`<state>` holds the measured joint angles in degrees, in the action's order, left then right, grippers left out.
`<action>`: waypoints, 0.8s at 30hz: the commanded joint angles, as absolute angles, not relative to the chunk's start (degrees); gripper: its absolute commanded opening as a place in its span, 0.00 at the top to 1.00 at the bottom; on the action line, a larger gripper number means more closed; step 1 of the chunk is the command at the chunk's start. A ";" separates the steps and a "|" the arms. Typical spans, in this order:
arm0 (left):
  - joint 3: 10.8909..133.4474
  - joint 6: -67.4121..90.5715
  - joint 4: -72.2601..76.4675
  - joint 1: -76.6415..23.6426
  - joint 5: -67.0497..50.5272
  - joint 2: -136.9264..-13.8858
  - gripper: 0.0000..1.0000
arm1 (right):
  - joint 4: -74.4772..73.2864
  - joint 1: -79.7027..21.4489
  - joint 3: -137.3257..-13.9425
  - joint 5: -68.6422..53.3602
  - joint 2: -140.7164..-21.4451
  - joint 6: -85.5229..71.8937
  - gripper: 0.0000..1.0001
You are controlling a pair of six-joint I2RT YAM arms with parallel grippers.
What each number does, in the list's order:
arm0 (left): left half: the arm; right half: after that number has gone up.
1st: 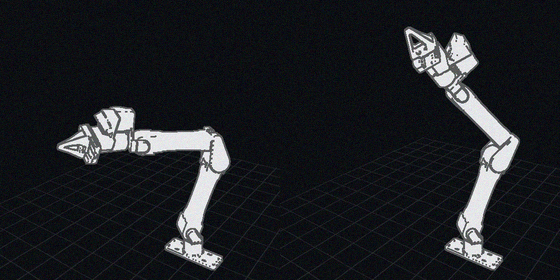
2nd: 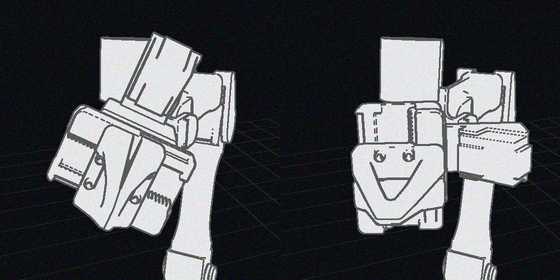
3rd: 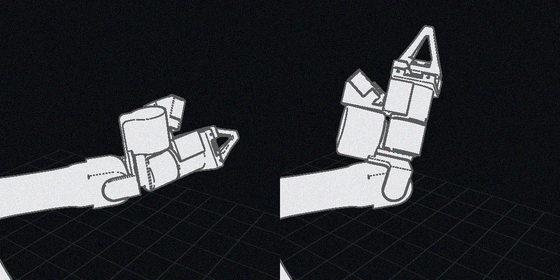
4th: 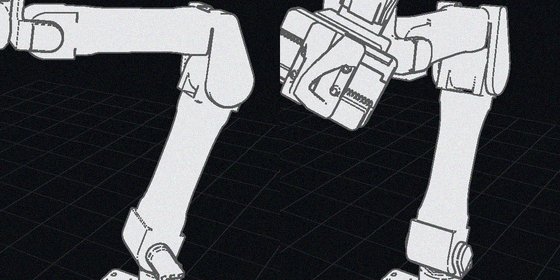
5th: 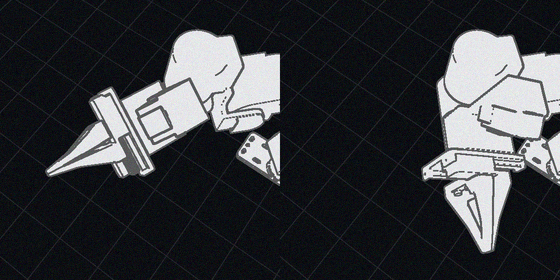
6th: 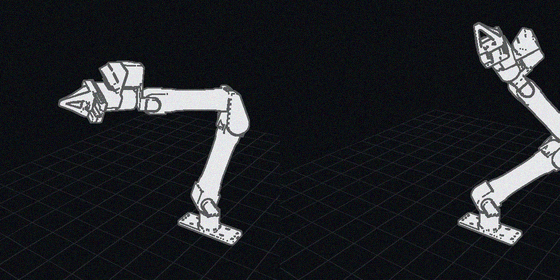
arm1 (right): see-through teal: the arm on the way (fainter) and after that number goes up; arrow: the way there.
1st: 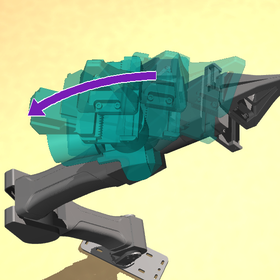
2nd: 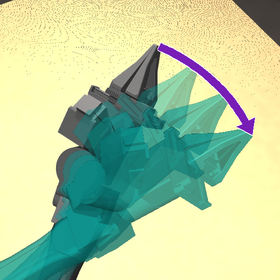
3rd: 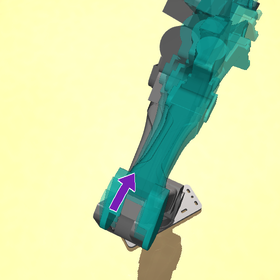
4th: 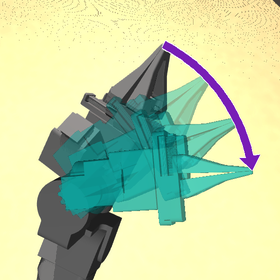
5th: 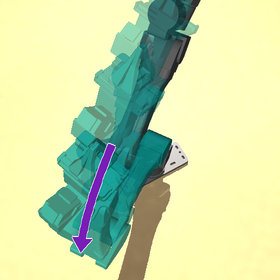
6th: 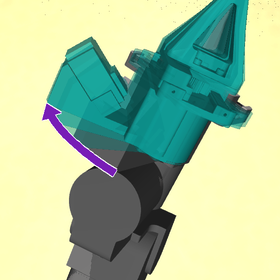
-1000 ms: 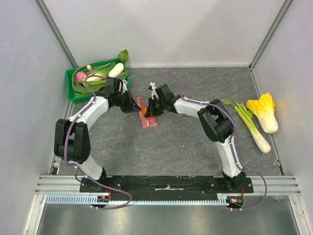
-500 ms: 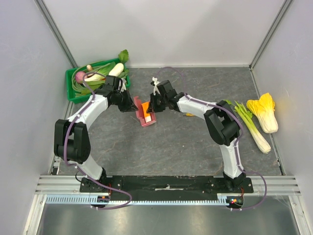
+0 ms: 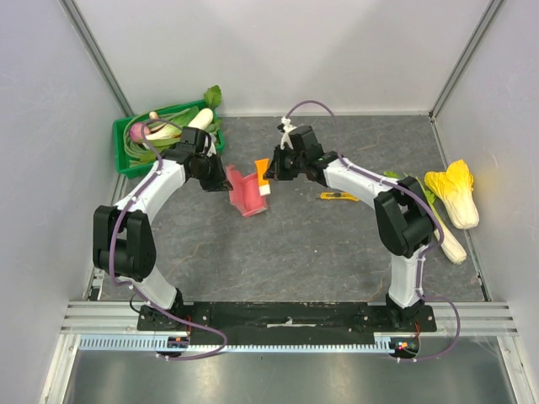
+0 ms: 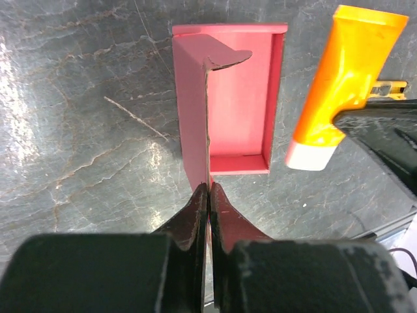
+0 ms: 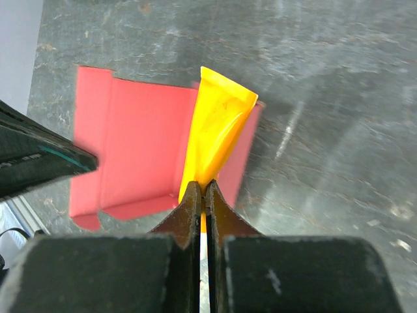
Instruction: Unpack the express box
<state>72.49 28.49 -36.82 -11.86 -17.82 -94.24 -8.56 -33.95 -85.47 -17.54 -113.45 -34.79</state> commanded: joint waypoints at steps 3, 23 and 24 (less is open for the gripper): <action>79.18 22.42 -40.51 -11.43 -15.82 -95.10 0.90 | -6.94 -28.05 -77.28 -17.05 -106.79 -34.37 0.99; 80.51 20.57 -42.45 -11.34 -17.75 -97.03 0.69 | -11.94 -23.99 -71.71 -13.62 -110.83 -33.57 0.74; 80.51 20.57 -42.36 -11.34 -17.58 -96.68 0.68 | -12.39 -23.99 -71.81 -13.36 -110.83 -33.49 0.67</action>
